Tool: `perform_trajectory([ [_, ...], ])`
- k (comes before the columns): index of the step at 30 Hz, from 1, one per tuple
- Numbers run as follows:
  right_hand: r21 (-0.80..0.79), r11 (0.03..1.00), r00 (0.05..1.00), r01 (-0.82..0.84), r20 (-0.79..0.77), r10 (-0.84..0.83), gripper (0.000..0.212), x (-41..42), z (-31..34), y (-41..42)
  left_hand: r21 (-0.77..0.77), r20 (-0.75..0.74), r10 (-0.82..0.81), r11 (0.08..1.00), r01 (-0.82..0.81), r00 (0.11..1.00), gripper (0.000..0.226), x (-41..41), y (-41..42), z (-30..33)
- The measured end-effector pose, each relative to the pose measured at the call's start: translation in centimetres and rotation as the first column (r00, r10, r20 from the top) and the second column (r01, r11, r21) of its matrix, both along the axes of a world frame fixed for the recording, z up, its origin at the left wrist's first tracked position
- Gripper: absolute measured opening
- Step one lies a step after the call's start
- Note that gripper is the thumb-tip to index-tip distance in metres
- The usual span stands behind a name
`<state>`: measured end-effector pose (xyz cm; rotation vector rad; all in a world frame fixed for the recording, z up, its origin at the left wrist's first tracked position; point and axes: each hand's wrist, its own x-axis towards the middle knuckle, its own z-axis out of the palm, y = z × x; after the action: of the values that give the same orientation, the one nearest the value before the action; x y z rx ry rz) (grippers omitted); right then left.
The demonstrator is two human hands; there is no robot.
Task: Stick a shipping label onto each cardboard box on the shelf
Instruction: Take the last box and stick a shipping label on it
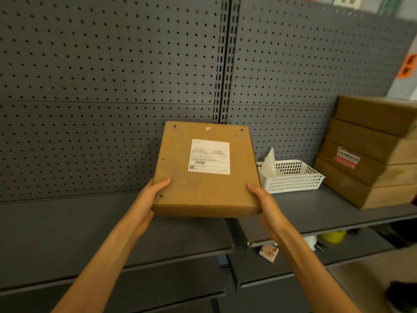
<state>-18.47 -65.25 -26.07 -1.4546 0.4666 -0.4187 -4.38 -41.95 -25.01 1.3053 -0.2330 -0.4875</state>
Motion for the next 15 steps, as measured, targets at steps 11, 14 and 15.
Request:
perform_trajectory([
  [11,-0.192,0.962,0.955,0.193,0.262,-0.140,0.076,-8.9,6.5,-5.4,-0.073,0.291,-0.158,0.980,0.186,0.944,0.060,-5.5,-8.6,7.2],
  [14,-0.160,0.952,0.934,0.262,0.291,-0.208,0.079,-12.5,6.8,-7.6,-0.065,0.319,-0.198,0.971,0.230,0.927,0.061,-8.1,-11.8,7.9],
  [15,-0.155,0.947,0.927,0.280,0.299,-0.225,0.075,-13.8,6.9,-8.3,-0.069,0.326,-0.211,0.967,0.246,0.922,0.059,-9.2,-12.9,8.0],
])
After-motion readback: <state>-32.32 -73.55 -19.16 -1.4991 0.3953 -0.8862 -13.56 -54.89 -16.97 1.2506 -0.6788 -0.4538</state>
